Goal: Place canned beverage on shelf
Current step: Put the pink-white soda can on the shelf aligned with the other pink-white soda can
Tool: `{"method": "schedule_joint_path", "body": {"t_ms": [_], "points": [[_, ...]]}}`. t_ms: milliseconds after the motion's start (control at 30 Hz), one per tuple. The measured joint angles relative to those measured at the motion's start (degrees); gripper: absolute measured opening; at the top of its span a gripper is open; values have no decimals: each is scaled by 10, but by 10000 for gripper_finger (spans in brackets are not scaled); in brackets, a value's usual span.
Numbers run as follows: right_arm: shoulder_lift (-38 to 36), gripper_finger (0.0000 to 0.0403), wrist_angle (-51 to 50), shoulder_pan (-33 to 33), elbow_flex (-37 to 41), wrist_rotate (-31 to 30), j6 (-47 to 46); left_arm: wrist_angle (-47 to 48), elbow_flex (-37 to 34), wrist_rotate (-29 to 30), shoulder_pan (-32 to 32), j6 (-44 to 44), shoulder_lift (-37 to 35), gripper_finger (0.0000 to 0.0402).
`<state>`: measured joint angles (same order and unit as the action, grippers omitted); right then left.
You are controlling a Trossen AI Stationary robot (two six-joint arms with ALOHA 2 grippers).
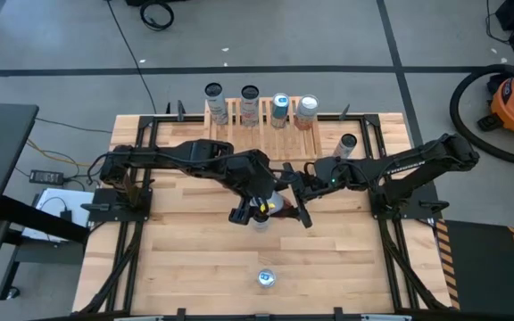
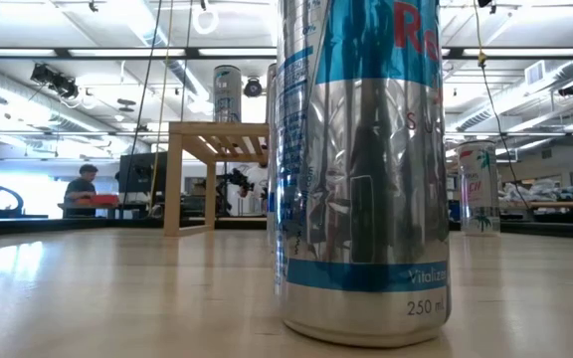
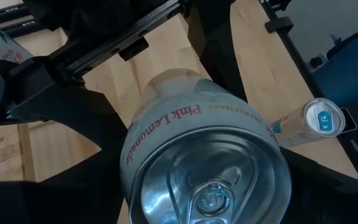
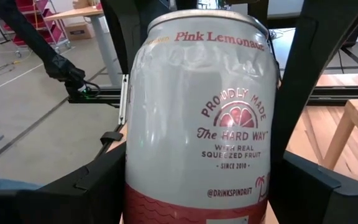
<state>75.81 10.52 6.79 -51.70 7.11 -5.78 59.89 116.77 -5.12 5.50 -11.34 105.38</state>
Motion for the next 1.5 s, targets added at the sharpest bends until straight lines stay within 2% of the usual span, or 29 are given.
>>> {"method": "schedule_joint_path", "body": {"t_ms": [167,367,567,1500], "points": [[0,313,0,0,0,15,-4,-5,0,0,9,39,0,315],[0,313,-3,-1,0,-9,5,3,-1,4,10,-25,1,315],[0,313,-3,0,0,3,-1,-2,-1,7,7,13,1,315],[0,313,3,-7,1,1,-2,-2,-1,-14,-12,34,1,316]]}}
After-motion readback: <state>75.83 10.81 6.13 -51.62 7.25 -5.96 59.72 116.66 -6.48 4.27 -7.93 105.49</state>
